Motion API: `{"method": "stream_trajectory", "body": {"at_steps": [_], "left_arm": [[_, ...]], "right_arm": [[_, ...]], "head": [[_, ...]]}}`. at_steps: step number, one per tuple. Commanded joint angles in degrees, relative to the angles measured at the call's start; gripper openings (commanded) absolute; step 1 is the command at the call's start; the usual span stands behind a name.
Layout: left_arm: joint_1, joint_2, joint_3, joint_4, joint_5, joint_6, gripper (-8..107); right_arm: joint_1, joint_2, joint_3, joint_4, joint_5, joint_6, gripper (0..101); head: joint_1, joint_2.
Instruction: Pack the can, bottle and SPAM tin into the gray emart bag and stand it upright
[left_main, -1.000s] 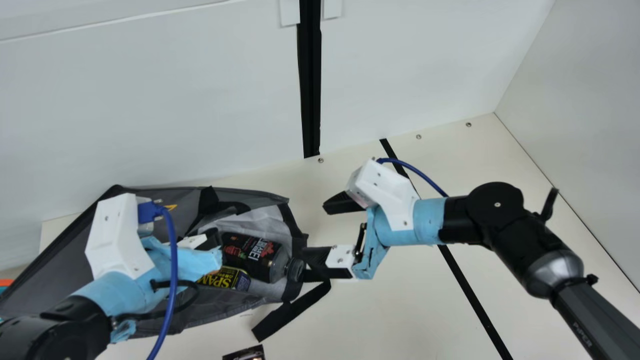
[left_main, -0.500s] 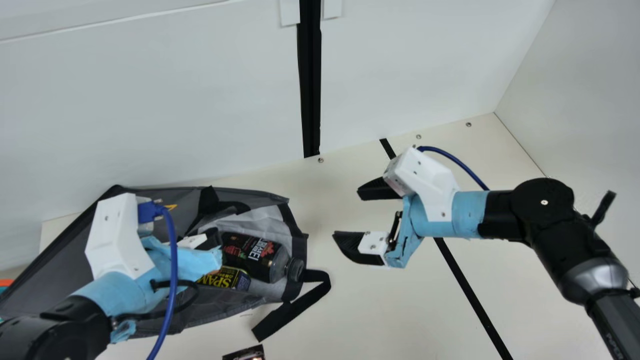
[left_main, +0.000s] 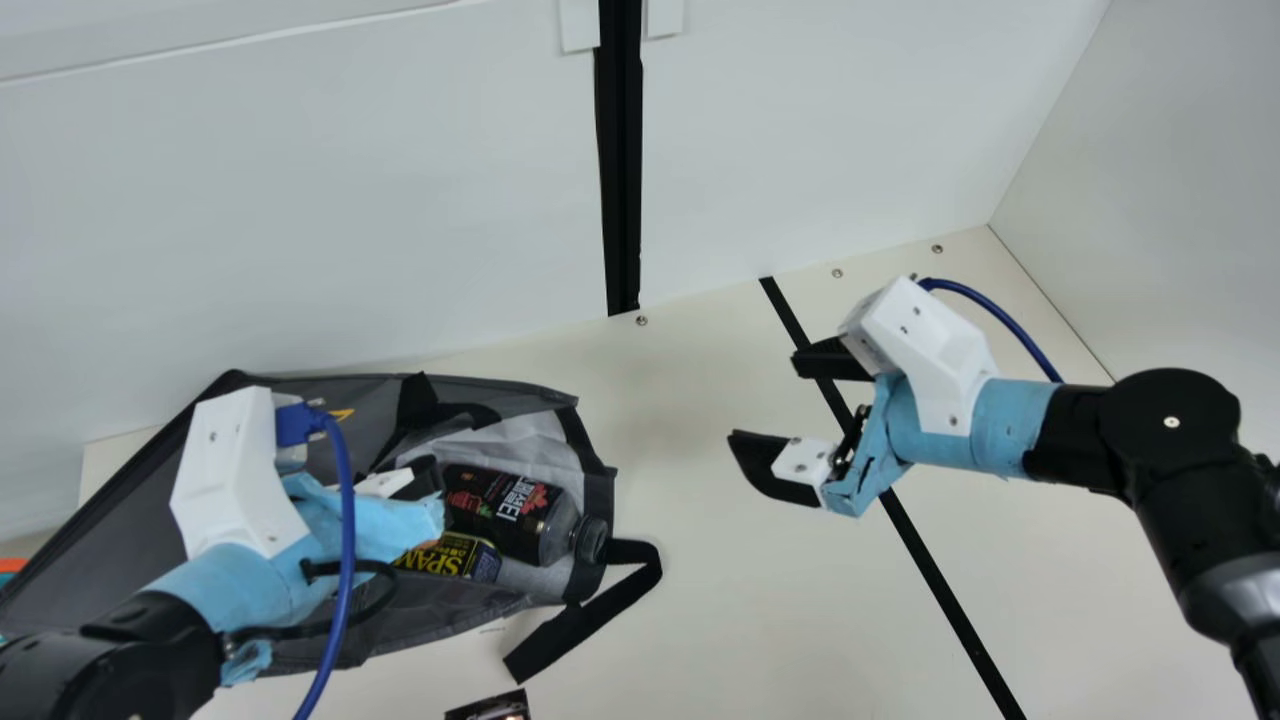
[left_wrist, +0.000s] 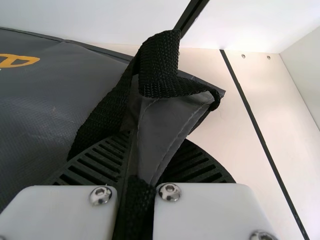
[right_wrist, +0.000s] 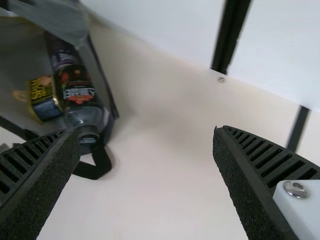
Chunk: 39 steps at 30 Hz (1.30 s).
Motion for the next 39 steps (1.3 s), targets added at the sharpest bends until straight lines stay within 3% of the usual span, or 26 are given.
{"method": "stream_trajectory", "body": {"at_steps": [1, 15, 26, 32, 39], "left_arm": [[0.0, 0.0, 0.0, 0.0, 0.0, 0.0, -8], [0.0, 0.0, 0.0, 0.0, 0.0, 0.0, -8], [0.0, 0.0, 0.0, 0.0, 0.0, 0.0, -8], [0.0, 0.0, 0.0, 0.0, 0.0, 0.0, -8], [0.0, 0.0, 0.0, 0.0, 0.0, 0.0, -8]], "right_arm": [[-0.8, -0.9, 0.4, -0.6, -0.9, 0.9, 95], [-6.0, -8.1, 2.9, -9.8, -7.0, 12.1, 95], [-8.2, -12.5, 2.9, -21.3, -10.7, 25.3, 95], [-8.4, -14.5, 1.8, -28.2, -10.7, 33.5, 95], [-8.6, -16.4, -1.0, -35.2, -8.0, 43.3, 95]], "head": [[-1.3, 0.0], [-1.3, 0.0], [-1.3, 0.0], [-1.3, 0.0], [-1.3, 0.0]]}}
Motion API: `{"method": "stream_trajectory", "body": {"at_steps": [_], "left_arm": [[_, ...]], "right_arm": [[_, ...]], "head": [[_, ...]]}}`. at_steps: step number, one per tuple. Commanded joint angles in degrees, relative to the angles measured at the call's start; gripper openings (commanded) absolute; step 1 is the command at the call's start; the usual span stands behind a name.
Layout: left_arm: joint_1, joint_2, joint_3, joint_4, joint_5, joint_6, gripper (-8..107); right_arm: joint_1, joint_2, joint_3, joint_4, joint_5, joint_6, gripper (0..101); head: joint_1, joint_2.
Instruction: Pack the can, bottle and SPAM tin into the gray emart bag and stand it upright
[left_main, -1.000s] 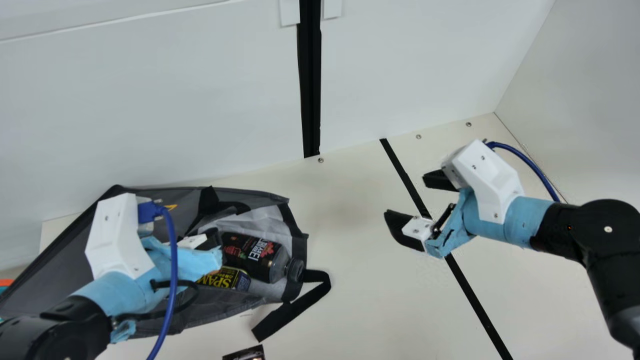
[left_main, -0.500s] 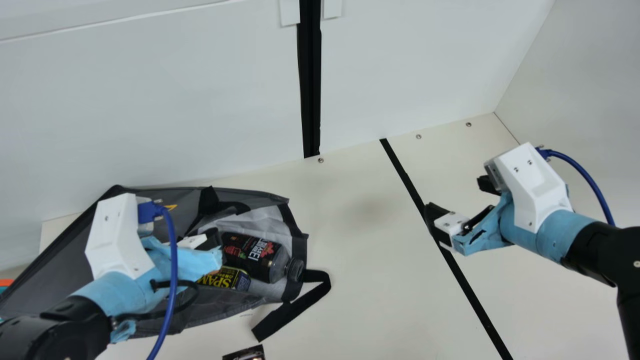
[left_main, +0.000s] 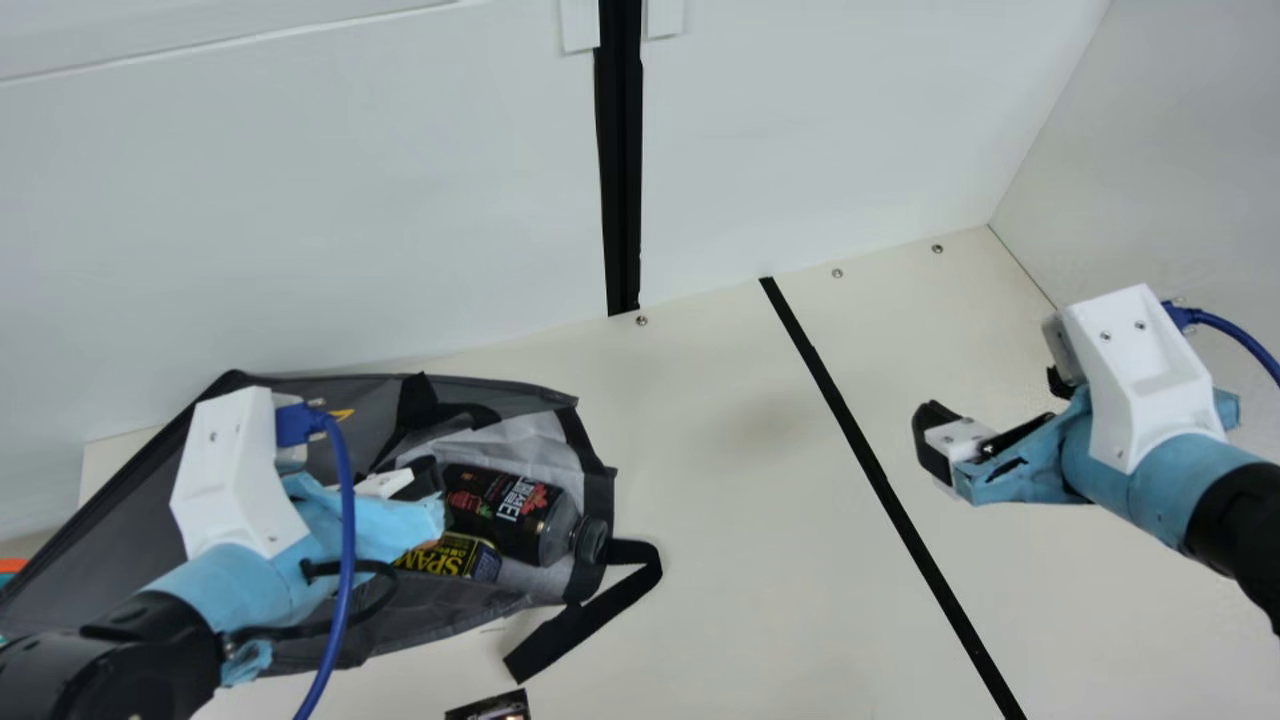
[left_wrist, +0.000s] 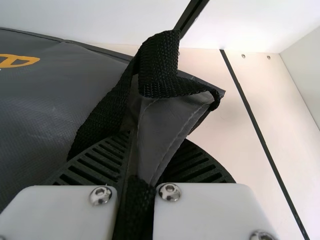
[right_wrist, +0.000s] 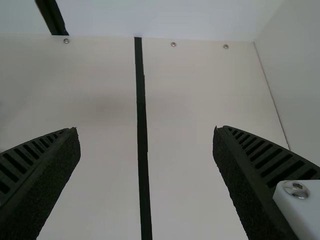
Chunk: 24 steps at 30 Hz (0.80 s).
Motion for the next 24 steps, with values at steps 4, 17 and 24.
{"method": "stream_trajectory", "body": {"at_steps": [4, 17, 24], "left_arm": [[0.0, 0.0, 0.0, 0.0, 0.0, 0.0, -8], [0.0, 0.0, 0.0, 0.0, 0.0, 0.0, -8], [0.0, 0.0, 0.0, 0.0, 0.0, 0.0, -8]], "right_arm": [[-0.1, -1.1, -2.6, -5.0, 3.0, 8.4, 95], [-1.3, -3.6, -8.7, -11.9, 11.9, 20.2, 95], [-1.4, -4.5, -11.3, -14.7, 16.1, 24.3, 95]], "head": [[-1.3, 0.0], [-1.3, 0.0], [-1.3, 0.0]]}}
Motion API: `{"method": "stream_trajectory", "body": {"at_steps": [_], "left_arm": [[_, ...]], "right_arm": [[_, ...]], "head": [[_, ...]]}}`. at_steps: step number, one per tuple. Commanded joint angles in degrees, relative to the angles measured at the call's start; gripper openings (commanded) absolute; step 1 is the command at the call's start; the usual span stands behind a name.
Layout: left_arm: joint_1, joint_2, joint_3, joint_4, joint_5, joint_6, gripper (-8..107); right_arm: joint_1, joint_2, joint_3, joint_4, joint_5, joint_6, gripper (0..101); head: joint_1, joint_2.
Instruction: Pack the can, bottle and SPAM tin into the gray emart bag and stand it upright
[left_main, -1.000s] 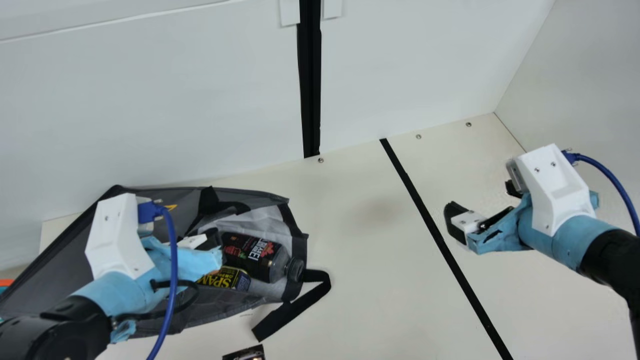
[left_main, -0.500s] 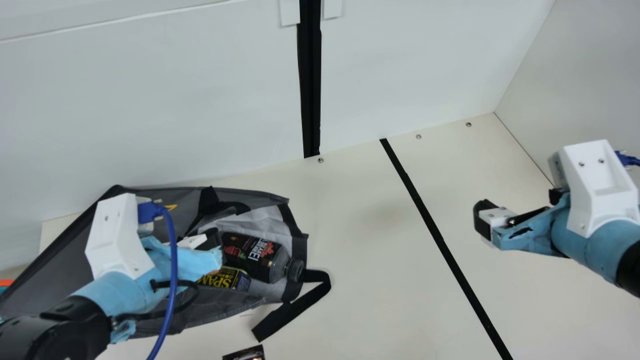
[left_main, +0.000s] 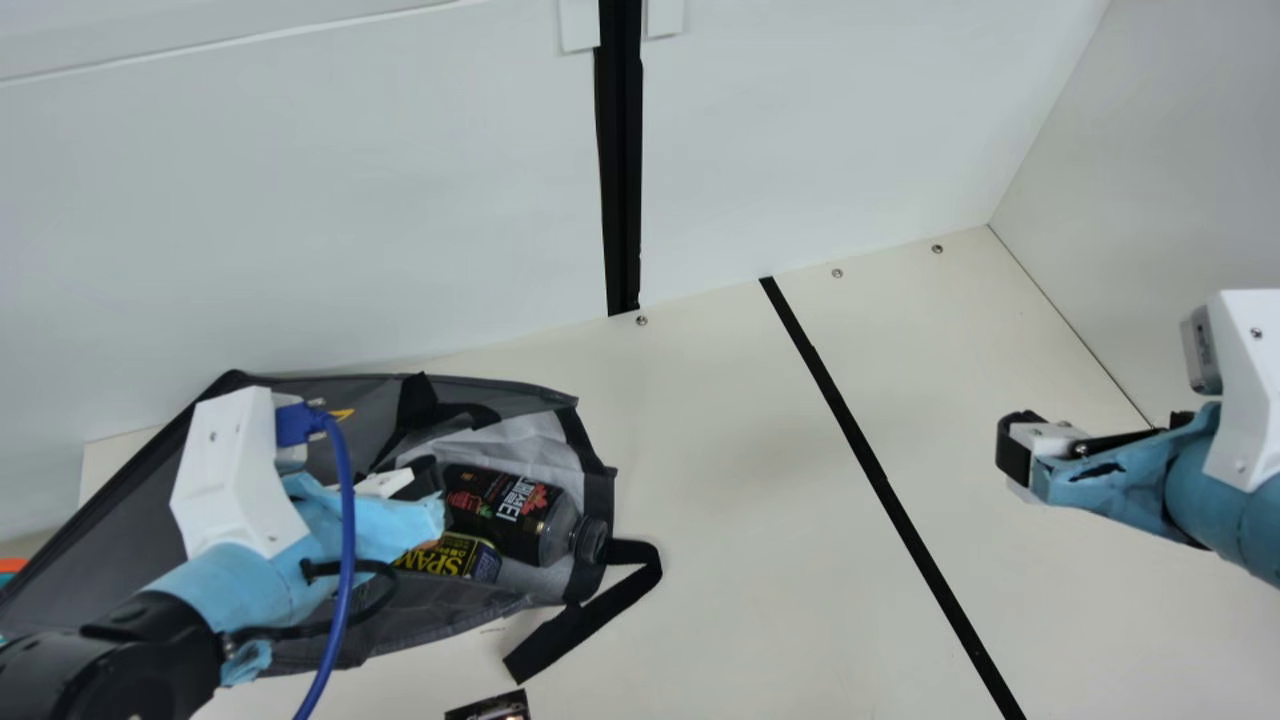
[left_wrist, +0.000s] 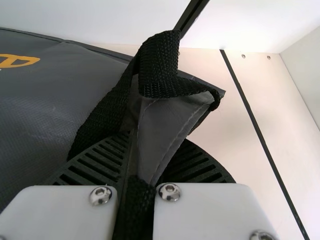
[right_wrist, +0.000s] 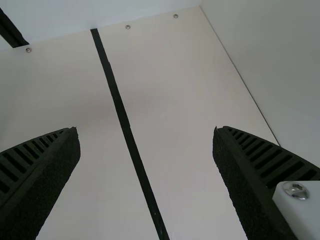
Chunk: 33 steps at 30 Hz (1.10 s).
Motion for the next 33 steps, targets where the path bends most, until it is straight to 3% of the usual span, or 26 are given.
{"method": "stream_trajectory", "body": {"at_steps": [1, 8, 19, 33], "left_arm": [[0.0, 0.0, 0.0, 0.0, 0.0, 0.0, -8], [0.0, 0.0, 0.0, 0.0, 0.0, 0.0, -8], [0.0, 0.0, 0.0, 0.0, 0.0, 0.0, -8], [0.0, 0.0, 0.0, 0.0, 0.0, 0.0, -8]], "right_arm": [[0.0, -0.1, -0.6, -0.8, 1.4, 1.1, 95], [0.2, -1.0, -2.9, -2.5, 5.5, 4.3, 95], [1.8, -2.3, -0.5, -6.1, 5.6, 7.9, 95], [0.8, -3.4, 2.0, -7.3, 5.6, 7.2, 95]], "head": [[-1.3, -0.1], [-1.3, -0.1], [-1.3, -0.1], [-1.3, -0.1]]}}
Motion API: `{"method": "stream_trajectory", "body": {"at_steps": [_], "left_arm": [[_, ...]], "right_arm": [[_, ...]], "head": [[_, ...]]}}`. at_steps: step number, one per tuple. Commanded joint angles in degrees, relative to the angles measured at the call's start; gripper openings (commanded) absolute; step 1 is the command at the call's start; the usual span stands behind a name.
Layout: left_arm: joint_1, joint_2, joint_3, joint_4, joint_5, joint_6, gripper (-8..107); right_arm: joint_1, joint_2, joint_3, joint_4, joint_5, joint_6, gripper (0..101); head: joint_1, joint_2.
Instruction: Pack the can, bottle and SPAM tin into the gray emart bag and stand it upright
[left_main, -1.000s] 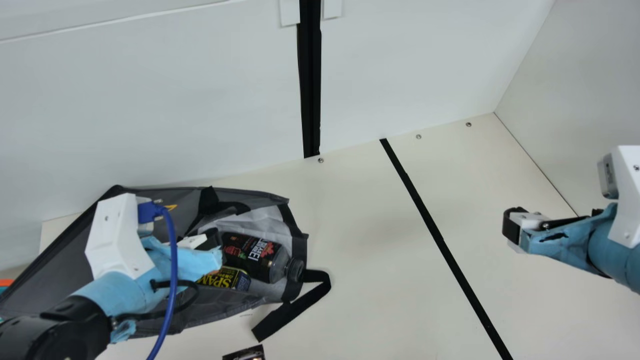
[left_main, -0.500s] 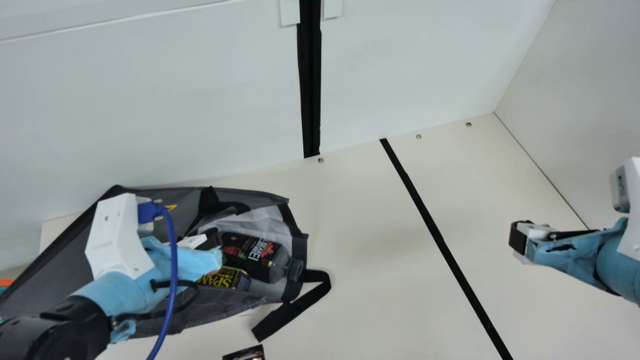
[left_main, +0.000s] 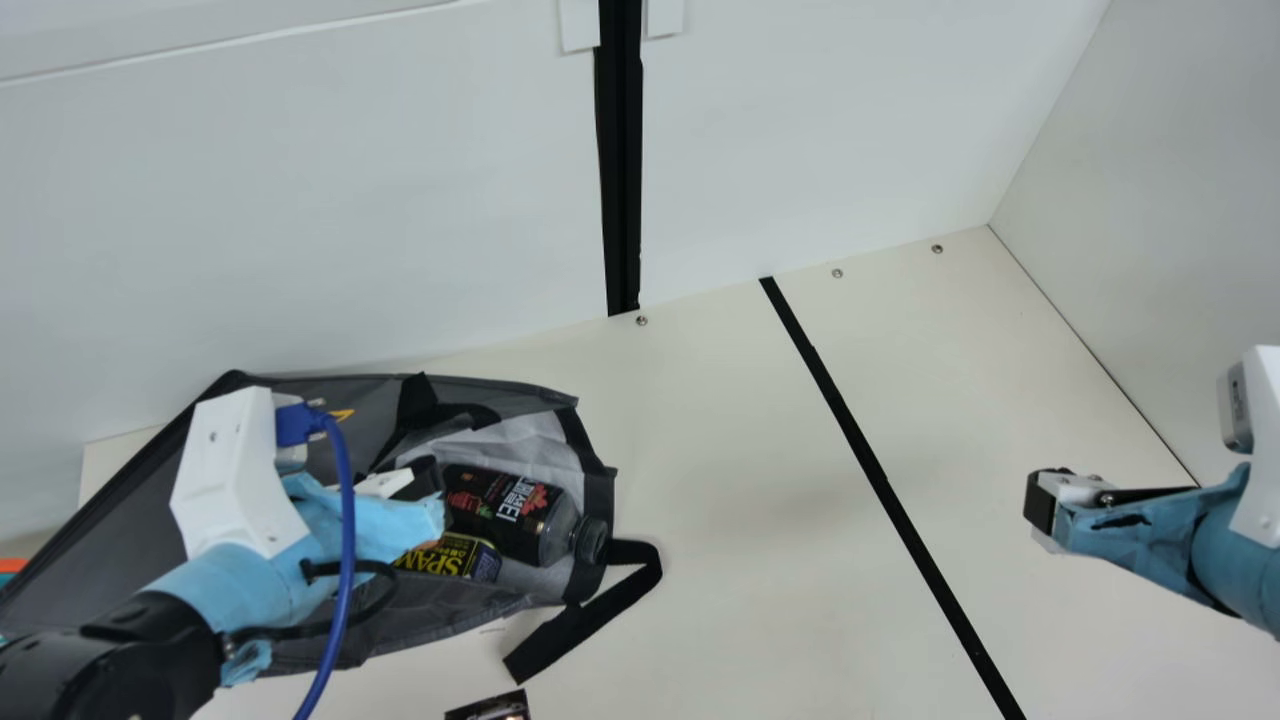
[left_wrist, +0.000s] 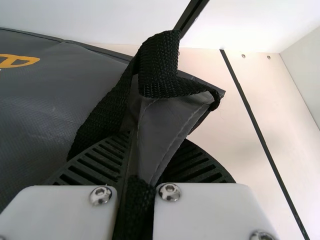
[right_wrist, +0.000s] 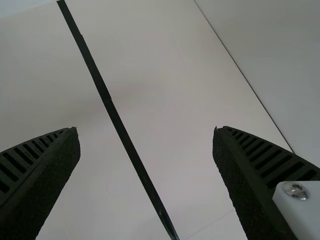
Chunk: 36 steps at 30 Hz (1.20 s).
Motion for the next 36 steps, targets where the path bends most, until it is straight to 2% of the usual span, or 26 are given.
{"method": "stream_trajectory", "body": {"at_steps": [1, 19, 36], "left_arm": [[0.0, 0.0, 0.0, 0.0, 0.0, 0.0, -8], [0.0, 0.0, 0.0, 0.0, 0.0, 0.0, -8], [0.0, 0.0, 0.0, 0.0, 0.0, 0.0, -8]], "right_arm": [[-0.1, -0.1, 0.2, 0.1, 0.0, -0.3, 95], [1.0, -0.4, 1.4, 0.5, 0.0, -0.3, 95], [2.3, 1.6, -0.8, 1.0, 0.0, -0.3, 95]], "head": [[-1.3, -0.1], [-1.3, -0.1], [-1.3, -0.1]]}}
